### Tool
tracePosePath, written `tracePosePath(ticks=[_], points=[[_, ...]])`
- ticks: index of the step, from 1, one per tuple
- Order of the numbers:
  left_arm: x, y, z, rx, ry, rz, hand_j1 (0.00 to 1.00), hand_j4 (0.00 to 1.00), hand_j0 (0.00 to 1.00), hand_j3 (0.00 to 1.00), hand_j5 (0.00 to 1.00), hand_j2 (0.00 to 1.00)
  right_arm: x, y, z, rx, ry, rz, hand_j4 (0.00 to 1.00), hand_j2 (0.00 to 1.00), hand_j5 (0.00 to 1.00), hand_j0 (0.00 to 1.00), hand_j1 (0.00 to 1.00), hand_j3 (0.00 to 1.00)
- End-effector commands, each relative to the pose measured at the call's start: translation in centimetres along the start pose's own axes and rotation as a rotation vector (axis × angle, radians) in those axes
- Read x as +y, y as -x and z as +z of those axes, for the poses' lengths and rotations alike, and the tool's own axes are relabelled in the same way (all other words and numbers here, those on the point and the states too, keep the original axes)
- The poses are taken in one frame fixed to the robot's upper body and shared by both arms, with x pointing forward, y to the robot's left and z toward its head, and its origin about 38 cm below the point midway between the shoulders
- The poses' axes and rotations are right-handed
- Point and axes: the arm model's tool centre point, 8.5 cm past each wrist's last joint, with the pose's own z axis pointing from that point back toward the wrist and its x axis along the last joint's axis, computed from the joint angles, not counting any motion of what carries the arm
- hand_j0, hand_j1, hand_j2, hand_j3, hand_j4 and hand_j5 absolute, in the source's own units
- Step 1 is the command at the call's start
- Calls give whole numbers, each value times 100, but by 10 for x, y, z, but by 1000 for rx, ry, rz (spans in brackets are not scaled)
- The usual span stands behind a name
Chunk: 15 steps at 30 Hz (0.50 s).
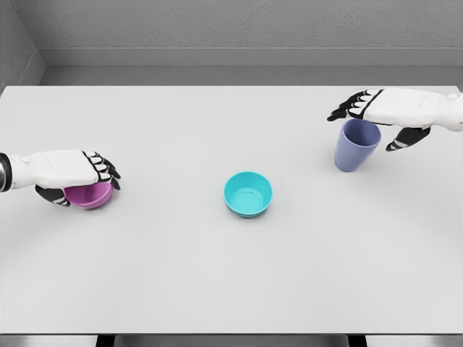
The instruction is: Stacking bowl and cup with both arms
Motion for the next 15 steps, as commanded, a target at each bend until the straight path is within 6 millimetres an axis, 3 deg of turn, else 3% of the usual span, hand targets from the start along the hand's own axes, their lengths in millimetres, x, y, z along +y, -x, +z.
tracePosePath(ticks=[1,9,15], points=[[1,0,0,-1,-8,4,73,73,73,73,73,73,1,2,1,6,2,-10,100,100,100,100,100,100],[39,-26,-4,-68,-83,-92,73,73,73,73,73,73,3,5,0,16,-4,-12,100,100,100,100,100,100],[69,-46,-19,-127,-164,-140,73,73,73,73,73,73,1,7,-4,16,4,-16,100,100,100,100,100,100]])
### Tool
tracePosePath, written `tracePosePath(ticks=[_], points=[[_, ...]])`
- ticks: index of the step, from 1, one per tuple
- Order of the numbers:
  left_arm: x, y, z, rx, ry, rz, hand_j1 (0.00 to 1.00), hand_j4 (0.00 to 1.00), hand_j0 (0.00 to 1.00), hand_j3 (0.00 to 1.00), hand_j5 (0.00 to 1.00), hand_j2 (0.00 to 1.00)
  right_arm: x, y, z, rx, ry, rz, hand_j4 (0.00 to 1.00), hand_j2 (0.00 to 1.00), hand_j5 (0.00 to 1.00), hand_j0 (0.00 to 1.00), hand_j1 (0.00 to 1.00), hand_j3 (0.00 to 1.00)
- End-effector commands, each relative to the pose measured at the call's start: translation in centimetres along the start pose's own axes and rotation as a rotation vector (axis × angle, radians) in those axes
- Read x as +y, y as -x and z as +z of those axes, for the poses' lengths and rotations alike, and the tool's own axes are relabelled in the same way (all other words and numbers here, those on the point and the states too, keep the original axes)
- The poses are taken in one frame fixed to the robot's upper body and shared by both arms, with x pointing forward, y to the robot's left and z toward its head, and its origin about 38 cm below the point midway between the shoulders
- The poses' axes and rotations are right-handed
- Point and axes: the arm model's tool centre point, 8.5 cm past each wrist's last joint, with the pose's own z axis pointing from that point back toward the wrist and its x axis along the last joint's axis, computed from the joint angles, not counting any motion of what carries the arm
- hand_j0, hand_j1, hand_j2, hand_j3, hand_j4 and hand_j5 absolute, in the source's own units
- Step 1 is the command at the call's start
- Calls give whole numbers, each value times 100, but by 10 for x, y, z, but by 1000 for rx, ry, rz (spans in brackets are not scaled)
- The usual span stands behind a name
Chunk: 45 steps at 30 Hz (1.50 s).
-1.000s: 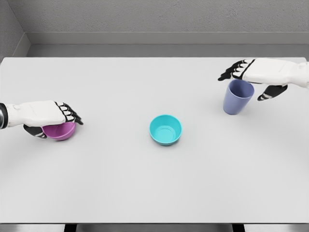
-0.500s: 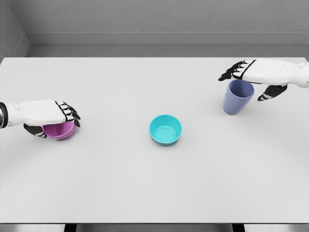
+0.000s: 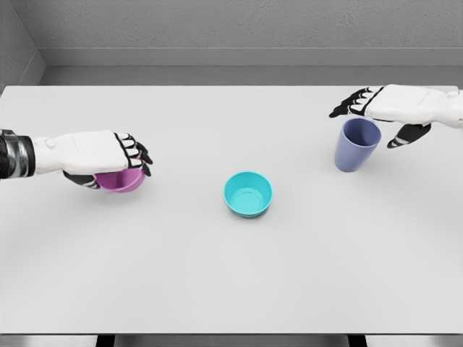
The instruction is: Stacking bowl and cup with both arms
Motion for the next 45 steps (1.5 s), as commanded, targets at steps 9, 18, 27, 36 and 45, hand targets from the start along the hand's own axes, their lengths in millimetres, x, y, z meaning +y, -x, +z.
tracePosePath(ticks=[9,18,27,36,45], points=[[58,-45,-41,-165,-156,-89,73,73,73,73,73,73,5,1,-8,-1,-14,-11,100,100,100,100,100,100],[102,-87,-92,-327,-230,-157,73,73,73,73,73,73,5,1,-8,-1,-14,-11,100,100,100,100,100,100],[110,-90,-133,-340,-203,-150,74,74,74,74,74,74,5,1,-8,0,-13,-10,100,100,100,100,100,100],[103,-99,-144,-370,-175,-147,75,75,75,75,75,75,4,1,-8,0,-13,-8,100,100,100,100,100,100],[95,-91,-154,-347,-147,-129,75,75,75,75,75,75,8,-2,-13,-13,-28,-9,100,100,100,100,100,100]])
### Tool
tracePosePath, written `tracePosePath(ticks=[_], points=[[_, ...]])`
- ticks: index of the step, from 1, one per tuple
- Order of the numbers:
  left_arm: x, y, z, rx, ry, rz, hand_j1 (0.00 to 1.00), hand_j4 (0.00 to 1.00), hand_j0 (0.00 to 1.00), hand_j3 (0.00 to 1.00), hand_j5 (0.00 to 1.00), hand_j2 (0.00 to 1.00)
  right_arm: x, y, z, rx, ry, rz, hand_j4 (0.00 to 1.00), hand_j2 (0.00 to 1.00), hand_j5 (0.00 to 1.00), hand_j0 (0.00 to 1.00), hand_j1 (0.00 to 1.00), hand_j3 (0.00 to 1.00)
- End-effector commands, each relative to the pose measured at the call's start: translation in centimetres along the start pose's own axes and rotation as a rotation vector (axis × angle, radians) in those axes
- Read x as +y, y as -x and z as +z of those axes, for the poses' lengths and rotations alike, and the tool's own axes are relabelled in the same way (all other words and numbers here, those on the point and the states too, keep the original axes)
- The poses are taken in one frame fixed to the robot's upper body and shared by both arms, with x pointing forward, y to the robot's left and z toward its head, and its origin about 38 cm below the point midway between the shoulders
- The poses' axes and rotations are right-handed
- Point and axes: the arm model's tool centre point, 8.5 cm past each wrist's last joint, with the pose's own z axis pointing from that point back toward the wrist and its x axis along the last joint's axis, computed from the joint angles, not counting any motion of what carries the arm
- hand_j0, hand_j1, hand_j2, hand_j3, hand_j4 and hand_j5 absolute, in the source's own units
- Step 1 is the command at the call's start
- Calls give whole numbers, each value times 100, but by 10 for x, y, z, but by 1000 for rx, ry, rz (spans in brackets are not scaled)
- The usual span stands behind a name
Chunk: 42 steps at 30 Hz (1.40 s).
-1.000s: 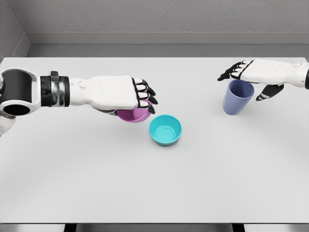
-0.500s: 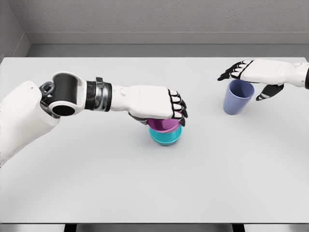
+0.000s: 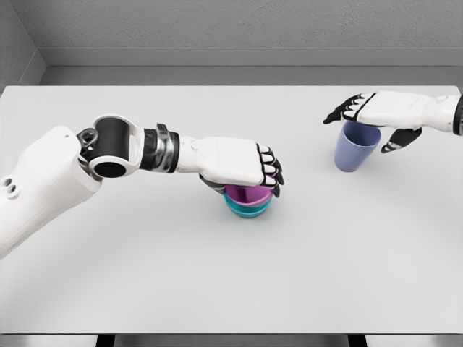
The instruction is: Stacking bowl and cup with both arms
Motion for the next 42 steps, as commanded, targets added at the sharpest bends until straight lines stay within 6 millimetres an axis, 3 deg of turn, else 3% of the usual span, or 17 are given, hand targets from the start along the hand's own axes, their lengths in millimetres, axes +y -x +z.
tracePosePath(ticks=[1,13,22,24,33,35,42], points=[[-1,2,-3,3,-2,13,75,75,75,75,75,75,1,0,0,-1,1,-7,100,100,100,100,100,100],[-11,6,-6,11,24,31,79,79,79,79,79,79,0,0,0,0,1,-5,100,100,100,100,100,100],[-13,4,-7,3,32,33,92,92,92,92,92,92,-3,0,0,0,6,0,100,100,100,100,100,100],[-12,5,-7,4,31,31,100,100,100,100,100,100,-3,0,-1,-1,6,0,100,100,100,100,100,100],[-11,6,-4,6,27,34,100,100,100,100,100,100,1,-1,-3,-6,-7,-2,100,100,100,100,100,100],[-8,8,2,13,26,24,100,100,100,100,100,100,2,0,-3,-2,-8,-6,100,100,100,100,100,100],[-2,27,93,105,18,82,100,100,100,100,100,100,7,7,-3,16,-14,-24,100,100,100,100,100,100]])
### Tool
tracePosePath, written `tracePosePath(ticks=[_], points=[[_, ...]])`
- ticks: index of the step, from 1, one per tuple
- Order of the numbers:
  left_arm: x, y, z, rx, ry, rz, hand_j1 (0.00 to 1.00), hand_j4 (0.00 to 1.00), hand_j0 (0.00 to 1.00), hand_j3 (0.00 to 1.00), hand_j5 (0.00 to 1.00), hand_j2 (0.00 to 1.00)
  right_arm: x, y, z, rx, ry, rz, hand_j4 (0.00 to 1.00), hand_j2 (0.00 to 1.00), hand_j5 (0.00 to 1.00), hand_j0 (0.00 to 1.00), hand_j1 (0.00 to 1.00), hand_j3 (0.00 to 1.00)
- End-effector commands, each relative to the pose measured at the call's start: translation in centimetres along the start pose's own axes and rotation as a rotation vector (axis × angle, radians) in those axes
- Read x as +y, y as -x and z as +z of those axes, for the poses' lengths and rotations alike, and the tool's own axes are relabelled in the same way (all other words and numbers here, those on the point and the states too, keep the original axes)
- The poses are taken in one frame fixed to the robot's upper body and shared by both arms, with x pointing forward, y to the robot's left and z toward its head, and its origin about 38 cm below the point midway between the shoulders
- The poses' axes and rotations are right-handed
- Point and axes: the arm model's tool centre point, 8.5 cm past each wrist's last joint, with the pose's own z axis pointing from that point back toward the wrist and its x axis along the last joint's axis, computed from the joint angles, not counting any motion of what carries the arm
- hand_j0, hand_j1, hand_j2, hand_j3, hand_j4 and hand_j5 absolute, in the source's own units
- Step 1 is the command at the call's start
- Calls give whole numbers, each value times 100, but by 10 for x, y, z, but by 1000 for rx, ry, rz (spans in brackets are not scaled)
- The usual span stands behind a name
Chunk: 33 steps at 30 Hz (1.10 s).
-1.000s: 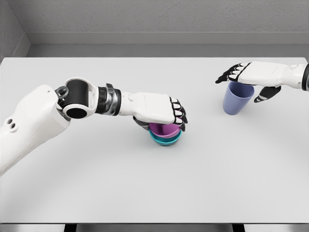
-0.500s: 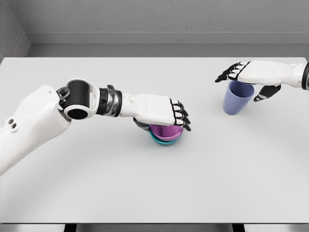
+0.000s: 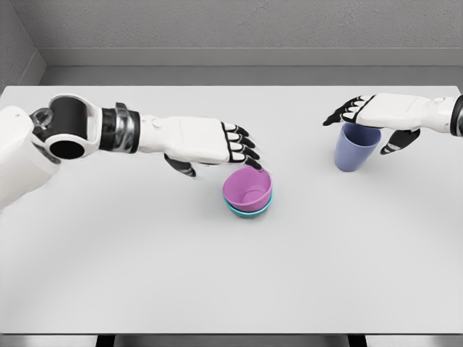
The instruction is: Stacking bowl and cup with both arms
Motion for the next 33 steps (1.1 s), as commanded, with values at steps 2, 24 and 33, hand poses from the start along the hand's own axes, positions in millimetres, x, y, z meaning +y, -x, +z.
tracePosePath(ticks=[2,24,33], points=[[-13,14,64,63,-18,134,100,100,100,100,100,100,2,3,-2,7,-1,-12,100,100,100,100,100,100],[-75,29,137,248,39,290,100,100,100,100,100,100,-1,8,-8,16,7,-23,100,100,100,100,100,100],[-76,29,136,246,40,290,100,100,100,100,100,100,7,7,-19,13,-22,-25,100,100,100,100,100,100]])
